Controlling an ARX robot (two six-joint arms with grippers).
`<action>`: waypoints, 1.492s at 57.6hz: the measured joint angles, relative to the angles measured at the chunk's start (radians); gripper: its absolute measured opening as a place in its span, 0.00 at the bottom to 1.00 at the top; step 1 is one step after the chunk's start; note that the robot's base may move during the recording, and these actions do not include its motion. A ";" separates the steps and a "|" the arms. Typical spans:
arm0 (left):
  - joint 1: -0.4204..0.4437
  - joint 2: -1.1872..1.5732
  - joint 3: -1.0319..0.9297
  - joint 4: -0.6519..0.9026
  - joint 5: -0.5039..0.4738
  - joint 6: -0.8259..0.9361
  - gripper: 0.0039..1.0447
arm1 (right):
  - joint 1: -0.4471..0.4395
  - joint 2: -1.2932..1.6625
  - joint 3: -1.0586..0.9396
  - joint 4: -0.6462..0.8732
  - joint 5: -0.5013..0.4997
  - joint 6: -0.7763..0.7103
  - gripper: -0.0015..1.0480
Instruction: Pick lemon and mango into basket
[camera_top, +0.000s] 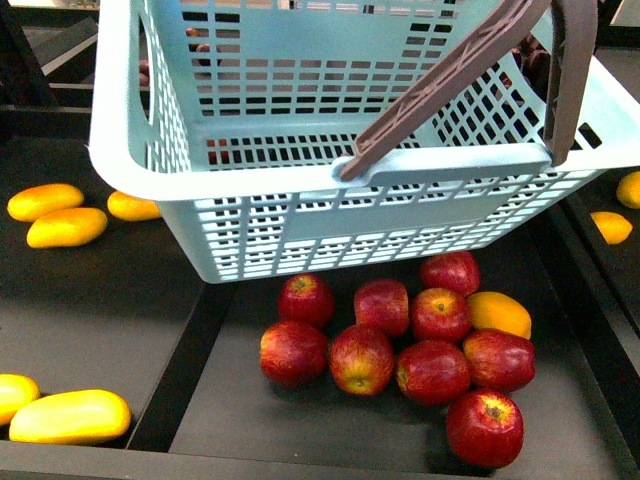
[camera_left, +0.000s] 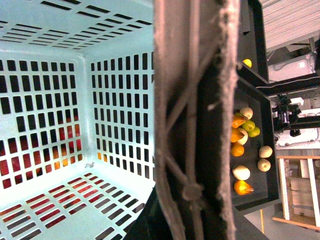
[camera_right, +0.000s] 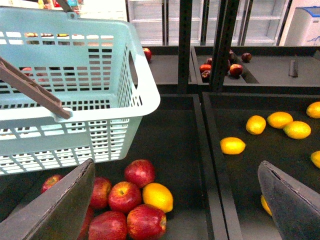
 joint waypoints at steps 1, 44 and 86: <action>0.000 -0.001 0.000 0.000 0.000 0.000 0.04 | 0.000 0.000 0.000 0.000 0.000 0.000 0.92; -0.006 -0.008 -0.003 0.003 0.004 0.001 0.04 | -0.097 0.301 0.120 -0.223 0.010 0.276 0.92; -0.006 -0.008 -0.004 0.003 0.006 0.000 0.04 | -0.431 2.035 1.038 0.233 0.124 0.590 0.92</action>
